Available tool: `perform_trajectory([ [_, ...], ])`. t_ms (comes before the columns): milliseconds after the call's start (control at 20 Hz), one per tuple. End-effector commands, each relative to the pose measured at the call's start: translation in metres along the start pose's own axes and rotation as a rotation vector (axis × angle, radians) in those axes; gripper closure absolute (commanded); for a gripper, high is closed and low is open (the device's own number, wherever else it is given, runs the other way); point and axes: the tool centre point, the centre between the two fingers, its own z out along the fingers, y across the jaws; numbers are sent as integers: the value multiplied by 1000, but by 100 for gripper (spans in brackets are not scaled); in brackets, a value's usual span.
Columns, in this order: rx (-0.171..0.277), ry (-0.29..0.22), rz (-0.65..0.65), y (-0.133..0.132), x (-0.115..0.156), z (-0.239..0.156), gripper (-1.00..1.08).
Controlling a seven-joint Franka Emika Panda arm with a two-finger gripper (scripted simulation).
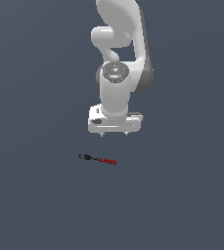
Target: Pick up the object and move it to a goal position.
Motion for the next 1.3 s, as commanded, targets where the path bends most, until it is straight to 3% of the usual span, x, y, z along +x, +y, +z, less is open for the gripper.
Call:
perform_trajectory([
  [0, 0, 0, 0, 0, 0, 0, -92],
  [400, -7, 49, 30, 4, 13, -25, -92],
  [800, -8, 47, 9, 5, 14, -23, -92],
  [1250, -17, 42, -114, 13, 18, -12, -92],
])
